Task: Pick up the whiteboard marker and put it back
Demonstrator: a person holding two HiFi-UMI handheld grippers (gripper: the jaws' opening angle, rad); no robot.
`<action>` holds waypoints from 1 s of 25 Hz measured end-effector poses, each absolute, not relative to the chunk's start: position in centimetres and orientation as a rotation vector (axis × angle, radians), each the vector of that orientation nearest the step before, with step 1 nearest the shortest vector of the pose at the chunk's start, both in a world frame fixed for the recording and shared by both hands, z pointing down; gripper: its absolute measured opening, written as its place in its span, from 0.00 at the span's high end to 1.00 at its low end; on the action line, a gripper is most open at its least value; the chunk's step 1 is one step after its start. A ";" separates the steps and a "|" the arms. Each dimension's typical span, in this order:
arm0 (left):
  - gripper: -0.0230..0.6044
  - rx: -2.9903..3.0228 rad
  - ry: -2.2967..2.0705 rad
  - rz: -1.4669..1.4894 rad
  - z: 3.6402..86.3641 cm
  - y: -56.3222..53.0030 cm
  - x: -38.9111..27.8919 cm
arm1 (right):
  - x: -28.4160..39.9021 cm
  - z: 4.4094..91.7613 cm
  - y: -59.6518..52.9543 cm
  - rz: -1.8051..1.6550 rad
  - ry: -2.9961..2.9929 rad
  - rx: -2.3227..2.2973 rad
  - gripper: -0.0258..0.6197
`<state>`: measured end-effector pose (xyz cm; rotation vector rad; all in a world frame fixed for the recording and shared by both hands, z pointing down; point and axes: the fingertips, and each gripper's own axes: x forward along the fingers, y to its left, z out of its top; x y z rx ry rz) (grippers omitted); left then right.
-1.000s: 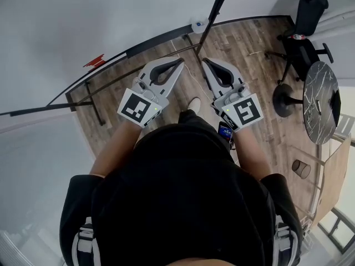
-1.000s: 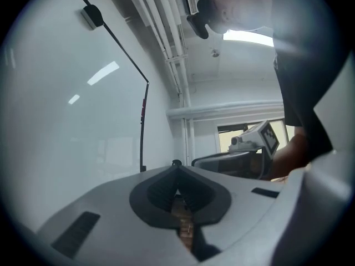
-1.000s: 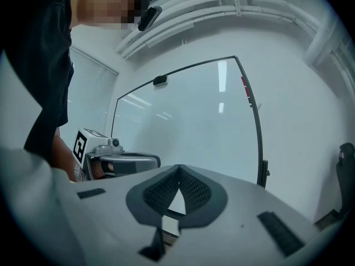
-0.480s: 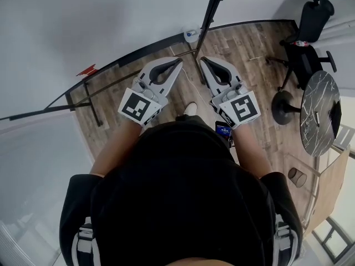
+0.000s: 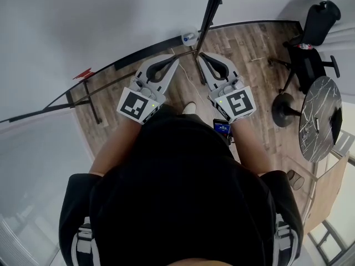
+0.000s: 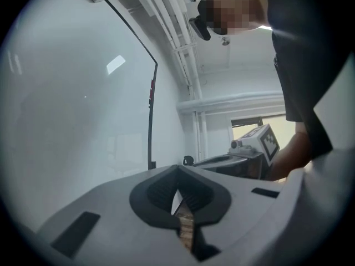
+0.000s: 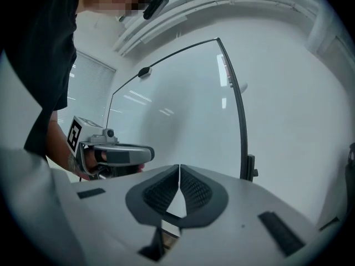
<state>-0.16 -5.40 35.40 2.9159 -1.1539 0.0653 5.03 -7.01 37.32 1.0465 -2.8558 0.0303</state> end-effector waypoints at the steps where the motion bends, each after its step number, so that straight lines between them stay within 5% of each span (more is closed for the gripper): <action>1: 0.96 2.916 -1.152 0.066 35.6 -5.9 -0.2 | 4.9 37.7 -7.6 0.031 -2.848 1.046 0.97; 17: 0.96 2.946 -0.894 0.064 39.2 -13.3 -1.0 | 3.0 45.0 -14.9 0.108 -2.685 1.159 0.96; 25: 0.96 2.936 -0.891 0.078 40.5 -14.4 -1.8 | 1.6 49.4 -16.5 0.091 -2.652 1.134 0.81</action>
